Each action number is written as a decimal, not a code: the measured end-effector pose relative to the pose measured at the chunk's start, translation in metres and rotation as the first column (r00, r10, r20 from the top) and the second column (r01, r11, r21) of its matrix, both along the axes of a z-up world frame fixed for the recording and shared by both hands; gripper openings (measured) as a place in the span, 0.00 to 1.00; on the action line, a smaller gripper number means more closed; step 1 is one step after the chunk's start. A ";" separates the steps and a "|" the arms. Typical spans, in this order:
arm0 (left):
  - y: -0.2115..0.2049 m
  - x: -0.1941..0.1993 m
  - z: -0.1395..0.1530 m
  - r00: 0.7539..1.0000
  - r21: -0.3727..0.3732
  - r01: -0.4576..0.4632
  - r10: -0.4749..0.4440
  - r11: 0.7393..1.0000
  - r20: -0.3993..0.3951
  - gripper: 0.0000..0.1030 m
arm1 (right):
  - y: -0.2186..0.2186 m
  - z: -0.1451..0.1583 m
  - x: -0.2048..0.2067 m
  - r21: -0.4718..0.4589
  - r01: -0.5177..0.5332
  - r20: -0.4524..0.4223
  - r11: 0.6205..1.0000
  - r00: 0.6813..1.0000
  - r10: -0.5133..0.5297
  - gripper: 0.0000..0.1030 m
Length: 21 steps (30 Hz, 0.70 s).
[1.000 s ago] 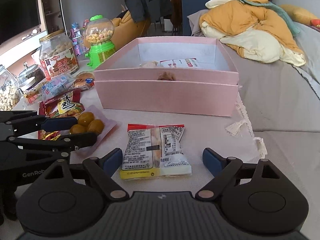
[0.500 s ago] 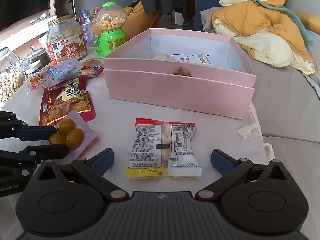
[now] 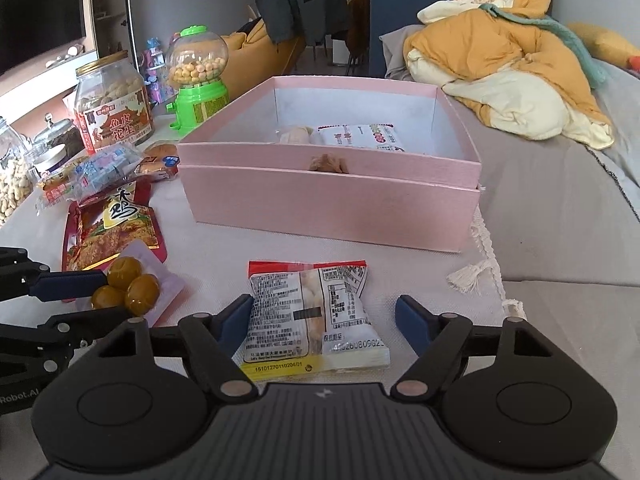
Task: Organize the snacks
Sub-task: 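Grasp the orange cakes on pink paper with the left tool while the right tool holds the packet, then carry the packet and the orange cakes into the pink box and release both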
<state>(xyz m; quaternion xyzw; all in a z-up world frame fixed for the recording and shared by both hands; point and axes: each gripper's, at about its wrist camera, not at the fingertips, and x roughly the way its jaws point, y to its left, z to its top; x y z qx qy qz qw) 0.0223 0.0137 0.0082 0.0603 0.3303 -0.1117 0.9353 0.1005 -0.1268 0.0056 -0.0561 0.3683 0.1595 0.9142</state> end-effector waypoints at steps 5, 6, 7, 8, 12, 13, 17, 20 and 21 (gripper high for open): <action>0.005 0.004 0.001 1.000 -0.026 -0.002 0.002 1.000 -0.018 0.37 | -0.004 0.002 -0.003 0.008 0.031 0.014 0.999 0.999 -0.031 0.55; 0.006 0.004 0.002 1.000 -0.037 -0.008 0.008 0.999 -0.021 0.34 | -0.006 0.004 -0.004 0.013 0.033 0.011 0.999 0.999 -0.033 0.53; 0.006 0.001 0.003 1.000 -0.047 -0.010 0.009 0.999 -0.016 0.33 | -0.008 0.006 -0.007 0.022 0.031 0.003 0.999 1.000 -0.031 0.52; 0.004 -0.002 0.003 1.000 -0.040 -0.009 0.009 0.999 -0.013 0.33 | -0.011 0.009 -0.010 0.035 0.028 -0.008 0.999 1.000 -0.028 0.52; -0.007 -0.024 0.003 0.999 0.003 0.026 -0.027 1.000 0.041 0.32 | -0.022 0.027 -0.033 0.020 0.010 -0.002 1.000 1.000 -0.010 0.52; -0.007 -0.028 0.005 0.998 -0.002 0.033 -0.033 0.999 0.048 0.32 | -0.025 0.033 -0.039 0.005 0.011 0.012 1.000 1.000 -0.011 0.52; -0.009 -0.043 0.031 0.993 0.008 0.048 -0.048 0.999 0.110 0.32 | -0.037 0.060 -0.055 -0.023 0.015 0.044 1.000 0.999 -0.014 0.52; -0.015 -0.050 0.063 0.979 0.034 0.057 -0.063 0.998 0.193 0.32 | -0.043 0.086 -0.068 -0.038 0.011 0.108 0.999 0.994 -0.007 0.52; -0.017 -0.052 0.075 0.972 0.044 0.061 -0.070 0.997 0.224 0.32 | -0.043 0.095 -0.072 -0.039 0.005 0.135 0.999 0.991 0.000 0.52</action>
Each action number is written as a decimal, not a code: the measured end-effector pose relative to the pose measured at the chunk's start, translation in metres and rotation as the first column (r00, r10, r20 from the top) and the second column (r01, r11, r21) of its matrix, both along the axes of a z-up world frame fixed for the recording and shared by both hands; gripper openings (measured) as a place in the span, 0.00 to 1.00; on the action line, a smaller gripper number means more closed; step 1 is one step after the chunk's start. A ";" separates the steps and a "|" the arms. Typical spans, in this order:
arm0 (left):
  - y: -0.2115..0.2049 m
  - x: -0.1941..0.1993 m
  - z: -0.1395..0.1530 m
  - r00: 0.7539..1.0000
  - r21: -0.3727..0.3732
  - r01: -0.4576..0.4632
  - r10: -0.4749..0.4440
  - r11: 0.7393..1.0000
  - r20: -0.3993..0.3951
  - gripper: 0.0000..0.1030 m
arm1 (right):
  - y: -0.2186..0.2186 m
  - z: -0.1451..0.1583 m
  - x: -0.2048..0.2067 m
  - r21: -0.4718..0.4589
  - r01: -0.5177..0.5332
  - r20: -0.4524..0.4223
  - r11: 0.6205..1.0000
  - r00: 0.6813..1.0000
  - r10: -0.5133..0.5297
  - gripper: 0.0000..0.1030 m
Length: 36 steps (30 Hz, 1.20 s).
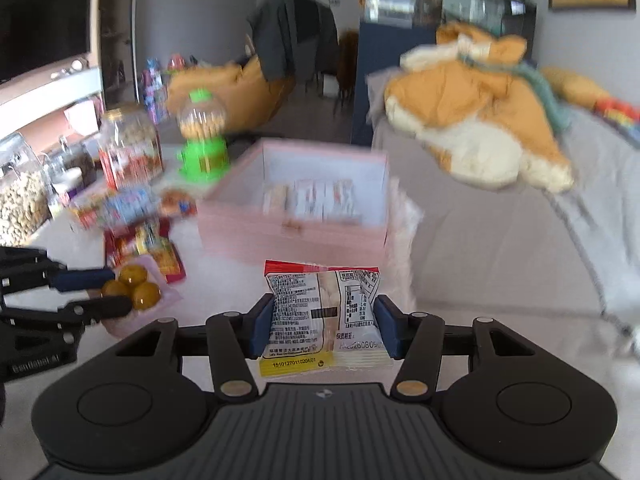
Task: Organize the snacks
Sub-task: 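Carry the packet and the orange cakes into the pink box and release both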
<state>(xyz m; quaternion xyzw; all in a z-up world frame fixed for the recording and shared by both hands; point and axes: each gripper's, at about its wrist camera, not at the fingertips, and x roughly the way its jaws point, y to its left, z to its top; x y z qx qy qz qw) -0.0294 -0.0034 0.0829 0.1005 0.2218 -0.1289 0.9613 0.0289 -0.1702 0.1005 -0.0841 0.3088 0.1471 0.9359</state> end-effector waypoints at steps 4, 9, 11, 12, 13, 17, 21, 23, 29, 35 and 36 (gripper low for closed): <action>-0.014 0.002 0.035 0.995 0.046 0.020 -0.024 0.999 0.093 0.32 | -0.004 0.041 -0.008 0.043 -0.032 0.078 0.999 0.997 0.028 0.52; -0.029 0.027 0.048 0.990 0.047 0.029 -0.035 0.998 0.136 0.32 | -0.008 0.076 0.012 0.082 -0.013 0.126 0.997 0.992 0.003 0.52; -0.025 0.052 0.048 0.992 -0.007 0.019 -0.018 1.000 0.126 0.32 | -0.010 0.082 0.029 0.083 0.003 0.117 0.997 0.993 -0.013 0.52; -0.019 0.069 0.048 0.993 -0.061 0.010 -0.003 0.998 0.115 0.32 | -0.011 0.084 0.038 0.076 0.016 0.121 0.997 0.992 -0.025 0.52; -0.013 0.088 0.047 0.995 -0.120 0.002 0.010 0.993 0.099 0.32 | -0.011 0.086 0.047 0.068 0.031 0.129 0.997 0.991 -0.040 0.52; -0.001 0.160 0.029 0.999 -0.285 -0.024 0.016 0.958 -0.031 0.32 | -0.009 0.080 0.091 0.057 0.059 0.149 0.997 0.987 -0.067 0.52; -0.001 0.205 -0.002 0.989 -0.311 -0.047 0.001 0.949 -0.148 0.33 | 0.004 0.048 0.149 0.053 0.069 0.060 0.996 0.996 -0.072 0.52; 0.012 0.221 -0.016 0.969 -0.402 -0.094 -0.010 0.911 -0.248 0.32 | 0.012 0.025 0.175 0.047 0.078 0.006 0.996 0.997 -0.078 0.52; 0.060 0.200 -0.012 0.986 -0.444 -0.132 0.074 0.886 -0.147 0.30 | 0.041 -0.032 0.213 0.017 0.043 -0.121 0.999 0.992 -0.040 0.54; 0.142 0.147 0.004 0.963 -0.477 -0.271 0.234 0.836 -0.136 0.30 | 0.074 -0.048 0.212 -0.010 -0.012 -0.172 1.000 0.985 0.010 0.63; 0.157 0.137 0.003 0.949 -0.459 -0.315 0.285 0.831 -0.136 0.30 | 0.080 -0.045 0.210 -0.018 -0.017 -0.155 1.000 0.988 0.014 0.64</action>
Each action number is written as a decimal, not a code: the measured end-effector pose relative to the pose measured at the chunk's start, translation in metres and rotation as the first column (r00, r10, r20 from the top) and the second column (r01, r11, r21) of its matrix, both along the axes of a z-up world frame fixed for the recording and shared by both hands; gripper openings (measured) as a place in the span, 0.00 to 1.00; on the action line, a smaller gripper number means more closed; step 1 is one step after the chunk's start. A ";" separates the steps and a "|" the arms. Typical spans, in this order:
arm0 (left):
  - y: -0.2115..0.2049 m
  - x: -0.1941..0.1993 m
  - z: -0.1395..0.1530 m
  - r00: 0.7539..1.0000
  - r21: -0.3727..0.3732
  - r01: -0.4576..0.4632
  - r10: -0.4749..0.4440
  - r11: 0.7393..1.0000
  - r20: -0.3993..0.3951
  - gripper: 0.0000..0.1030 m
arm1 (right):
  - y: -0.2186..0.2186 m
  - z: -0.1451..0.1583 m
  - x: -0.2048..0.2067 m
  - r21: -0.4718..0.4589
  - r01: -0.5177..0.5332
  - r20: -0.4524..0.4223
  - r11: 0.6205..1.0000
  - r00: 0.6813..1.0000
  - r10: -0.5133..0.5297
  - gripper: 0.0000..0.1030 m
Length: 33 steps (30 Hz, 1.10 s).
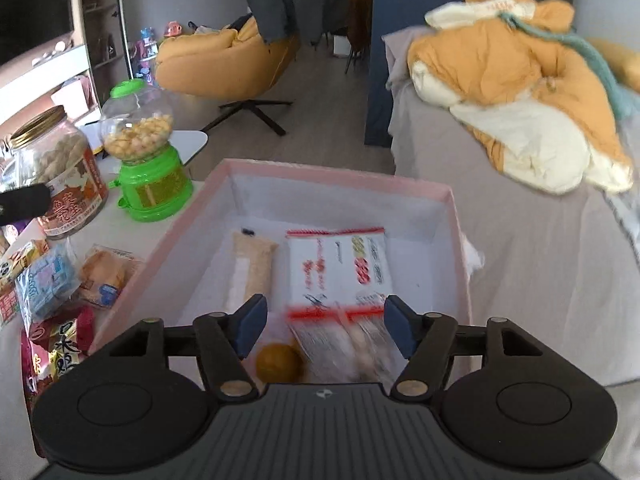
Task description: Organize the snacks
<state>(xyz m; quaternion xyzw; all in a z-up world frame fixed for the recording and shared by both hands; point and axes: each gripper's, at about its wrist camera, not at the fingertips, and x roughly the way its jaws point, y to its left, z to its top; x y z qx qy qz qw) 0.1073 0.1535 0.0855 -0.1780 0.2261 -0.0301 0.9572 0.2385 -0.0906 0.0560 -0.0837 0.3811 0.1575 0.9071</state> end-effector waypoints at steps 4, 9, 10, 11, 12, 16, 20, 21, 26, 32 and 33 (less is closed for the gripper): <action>0.032 -0.030 -0.016 0.989 0.064 -0.129 0.133 0.990 -0.062 0.30 | 0.033 0.025 -0.024 0.064 -0.088 0.038 0.994 0.996 0.086 0.74; 0.056 -0.063 -0.044 0.991 0.016 -0.053 0.055 0.998 -0.120 0.30 | 0.102 0.035 -0.049 0.115 -0.255 -0.009 0.960 0.966 0.258 0.77; 0.058 -0.067 -0.049 0.990 0.007 -0.050 0.050 0.999 -0.133 0.30 | 0.120 0.032 -0.053 0.101 -0.265 -0.004 0.959 0.964 0.266 0.76; 0.059 -0.071 -0.053 0.989 -0.002 -0.044 0.043 0.999 -0.142 0.30 | 0.134 0.029 -0.054 0.094 -0.254 0.006 0.963 0.967 0.255 0.76; 0.062 -0.075 -0.057 0.988 -0.014 -0.032 0.029 0.999 -0.151 0.30 | 0.145 0.025 -0.053 0.097 -0.226 0.020 0.969 0.974 0.225 0.76; 0.067 -0.096 -0.067 0.983 -0.052 -0.018 0.008 0.998 -0.181 0.30 | 0.181 0.001 -0.038 0.109 -0.082 0.038 0.991 0.996 0.078 0.76; 0.075 -0.109 -0.069 0.982 -0.069 -0.044 0.031 0.997 -0.186 0.30 | 0.203 -0.021 -0.007 0.026 -0.059 0.003 0.998 0.998 0.059 0.76; 0.078 -0.113 -0.069 0.982 -0.076 -0.054 0.039 0.996 -0.183 0.30 | 0.205 -0.026 0.000 0.018 -0.057 -0.021 0.998 0.998 0.057 0.76; 0.089 -0.119 -0.067 0.983 -0.111 -0.093 0.074 0.990 -0.167 0.30 | 0.196 -0.034 0.004 0.083 -0.054 -0.142 0.995 0.988 0.065 0.74; 0.084 -0.124 -0.060 0.985 -0.098 -0.111 0.096 0.989 -0.144 0.30 | 0.203 -0.030 -0.032 0.161 -0.172 -0.208 0.972 0.957 0.204 0.70; 0.082 -0.127 -0.058 0.985 -0.088 -0.116 0.103 0.989 -0.140 0.30 | 0.205 -0.030 -0.040 0.165 -0.194 -0.205 0.967 0.952 0.226 0.70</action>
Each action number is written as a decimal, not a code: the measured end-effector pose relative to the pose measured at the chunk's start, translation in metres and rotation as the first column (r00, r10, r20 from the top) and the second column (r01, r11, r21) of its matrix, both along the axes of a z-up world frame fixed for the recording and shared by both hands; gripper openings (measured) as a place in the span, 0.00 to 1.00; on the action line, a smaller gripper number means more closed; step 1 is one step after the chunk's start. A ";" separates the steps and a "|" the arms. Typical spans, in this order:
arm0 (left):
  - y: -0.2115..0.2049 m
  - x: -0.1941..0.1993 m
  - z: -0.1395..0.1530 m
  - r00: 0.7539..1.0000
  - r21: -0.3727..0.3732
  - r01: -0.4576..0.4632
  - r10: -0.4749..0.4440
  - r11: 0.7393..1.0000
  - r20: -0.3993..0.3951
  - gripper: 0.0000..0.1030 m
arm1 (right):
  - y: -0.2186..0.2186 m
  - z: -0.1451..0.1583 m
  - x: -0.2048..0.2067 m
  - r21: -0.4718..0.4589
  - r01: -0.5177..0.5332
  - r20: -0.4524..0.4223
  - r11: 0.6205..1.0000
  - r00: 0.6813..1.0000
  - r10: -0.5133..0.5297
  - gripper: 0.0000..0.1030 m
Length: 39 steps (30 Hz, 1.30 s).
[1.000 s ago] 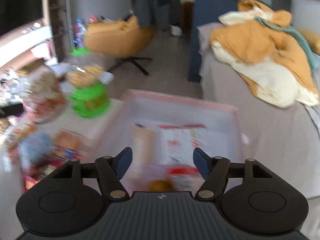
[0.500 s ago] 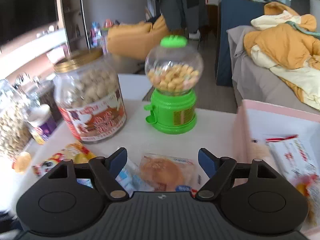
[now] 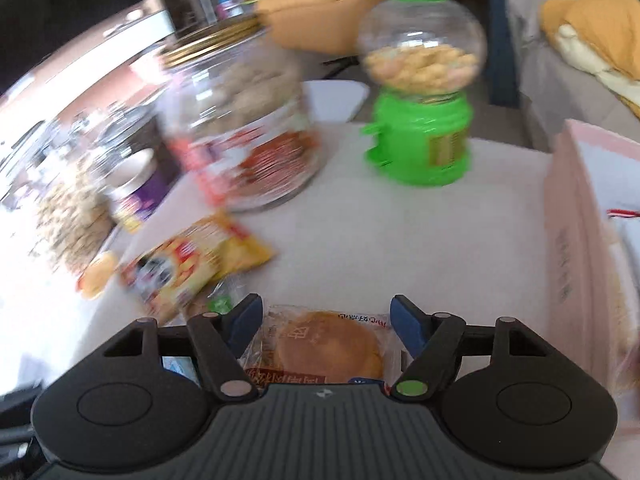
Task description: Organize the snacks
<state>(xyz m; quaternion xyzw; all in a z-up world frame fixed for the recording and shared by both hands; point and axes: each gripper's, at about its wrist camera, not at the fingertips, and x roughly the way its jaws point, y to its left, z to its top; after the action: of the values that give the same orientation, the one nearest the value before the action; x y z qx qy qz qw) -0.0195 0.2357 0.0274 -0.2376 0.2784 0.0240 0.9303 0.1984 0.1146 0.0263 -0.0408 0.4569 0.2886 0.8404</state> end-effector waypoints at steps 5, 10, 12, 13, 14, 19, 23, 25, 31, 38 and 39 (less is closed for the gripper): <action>-0.011 -0.009 0.005 1.000 0.067 0.000 0.003 0.998 -0.031 0.30 | 0.003 0.002 -0.031 0.010 -0.158 -0.002 0.987 0.987 0.158 0.75; -0.037 -0.015 0.007 0.997 0.203 0.025 -0.011 0.979 -0.070 0.30 | -0.010 0.004 -0.064 -0.062 -0.245 0.081 0.968 0.965 0.250 0.75; -0.048 -0.015 0.007 0.996 0.247 0.038 -0.018 0.968 -0.082 0.30 | -0.026 0.007 -0.074 -0.067 -0.266 0.090 0.962 0.958 0.272 0.76; -0.053 -0.014 0.007 0.995 0.260 0.043 -0.019 0.965 -0.093 0.30 | -0.035 0.007 -0.079 -0.071 -0.273 0.094 0.959 0.956 0.279 0.77; -0.057 -0.014 0.006 0.995 0.270 0.042 -0.015 0.962 -0.101 0.30 | -0.045 0.007 -0.084 -0.077 -0.275 0.106 0.958 0.954 0.282 0.78; -0.069 -0.014 0.011 0.996 0.291 0.020 0.007 0.957 -0.091 0.30 | -0.094 -0.003 -0.097 -0.107 -0.248 0.113 0.963 0.959 0.260 0.81; -0.081 -0.002 0.032 0.999 0.279 0.052 -0.052 0.959 -0.009 0.30 | -0.136 -0.004 -0.107 -0.125 -0.195 0.154 0.973 0.965 0.214 0.84; -0.086 0.018 0.034 0.997 0.252 0.079 -0.082 0.965 0.002 0.30 | -0.155 -0.004 -0.108 -0.123 -0.162 0.155 0.979 0.971 0.180 0.84; -0.105 0.064 0.001 0.992 0.208 0.104 -0.087 0.973 -0.087 0.32 | -0.194 -0.005 -0.110 -0.114 -0.047 0.158 0.992 0.985 0.065 0.84; -0.099 0.035 0.006 0.978 0.039 0.209 -0.207 0.977 -0.039 0.33 | -0.196 0.018 -0.109 0.032 -0.013 0.134 0.999 0.991 0.009 0.84; -0.092 0.026 0.011 0.987 0.094 0.161 -0.159 0.983 -0.020 0.33 | -0.190 0.020 -0.105 0.071 -0.010 0.110 0.997 0.994 0.002 0.84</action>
<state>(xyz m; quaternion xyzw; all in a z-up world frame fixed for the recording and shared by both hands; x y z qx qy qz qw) 0.0064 0.1440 0.0386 -0.1696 0.3010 -0.0361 0.9377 0.0935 -0.0749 0.0464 -0.0277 0.3993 0.3047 0.8643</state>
